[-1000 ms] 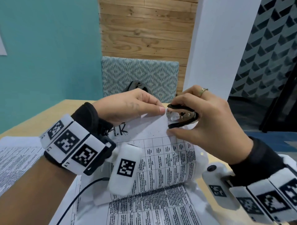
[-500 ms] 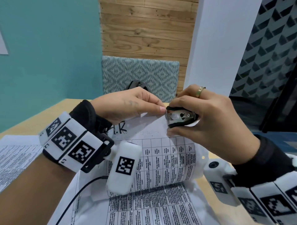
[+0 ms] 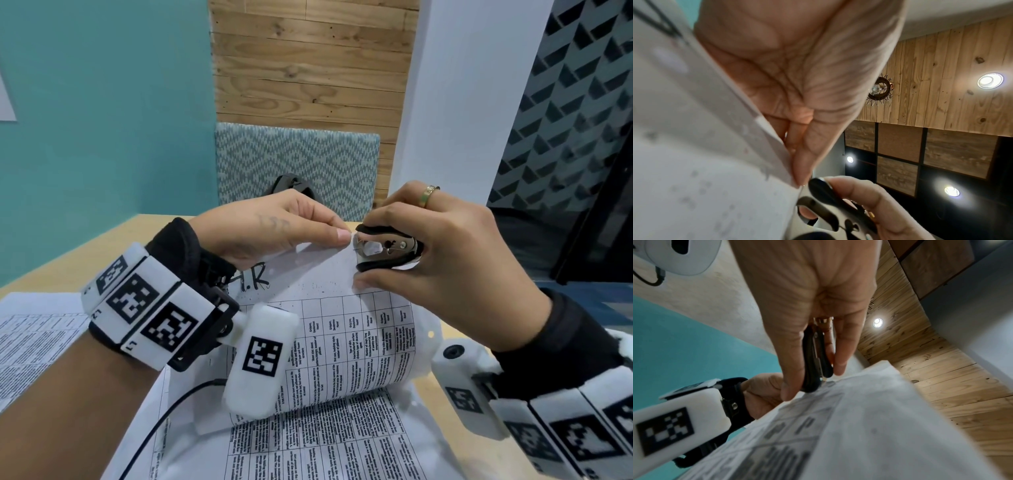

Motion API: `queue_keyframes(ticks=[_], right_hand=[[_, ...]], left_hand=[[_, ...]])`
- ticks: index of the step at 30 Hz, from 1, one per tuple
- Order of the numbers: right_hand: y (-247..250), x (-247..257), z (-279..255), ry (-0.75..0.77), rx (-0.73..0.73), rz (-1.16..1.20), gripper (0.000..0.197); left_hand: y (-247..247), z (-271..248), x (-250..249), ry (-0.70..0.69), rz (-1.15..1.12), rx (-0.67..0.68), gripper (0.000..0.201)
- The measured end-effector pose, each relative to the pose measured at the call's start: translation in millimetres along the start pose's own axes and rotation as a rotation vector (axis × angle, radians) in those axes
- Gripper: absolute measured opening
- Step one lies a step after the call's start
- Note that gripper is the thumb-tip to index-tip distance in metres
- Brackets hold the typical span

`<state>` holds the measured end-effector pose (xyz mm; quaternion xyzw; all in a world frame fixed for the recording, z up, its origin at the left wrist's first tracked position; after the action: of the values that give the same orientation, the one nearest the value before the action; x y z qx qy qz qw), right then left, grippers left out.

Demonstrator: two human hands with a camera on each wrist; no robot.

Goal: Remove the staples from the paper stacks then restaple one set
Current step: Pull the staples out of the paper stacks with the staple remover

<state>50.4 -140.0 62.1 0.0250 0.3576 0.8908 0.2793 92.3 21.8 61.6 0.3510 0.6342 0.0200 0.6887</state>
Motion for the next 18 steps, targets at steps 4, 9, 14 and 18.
queue_keyframes(ticks=[4,9,14,18], right_hand=[[-0.3,-0.6,0.2,0.008,0.006,-0.015,0.040],[-0.3,-1.2,-0.1,0.037,0.025,-0.036,0.037],[-0.1,0.9,0.1,0.102,0.046,-0.148,0.037],[-0.6,2.2,0.0,0.129,0.051,-0.191,0.039]], left_hand=[[-0.2,-0.6,-0.2,0.001,0.001,0.007,0.016],[-1.3,-0.9,0.1,-0.014,-0.006,0.031,0.017],[-1.3,-2.2,0.1,-0.021,-0.002,0.037,0.021],[-1.1,-1.9,0.8,-0.028,-0.002,0.049,0.028]])
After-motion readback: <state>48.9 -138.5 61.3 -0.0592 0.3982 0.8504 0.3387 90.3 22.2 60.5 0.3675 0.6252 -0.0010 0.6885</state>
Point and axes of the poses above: each hand's wrist, its own z-axis towards the middle knuckle, its own y-axis out of the back of the hand, x = y × z, the point moved 3 cm from there along z, towards the middle knuckle, and after that the axes turned 11 degrees about y, right-handed, at the moved point
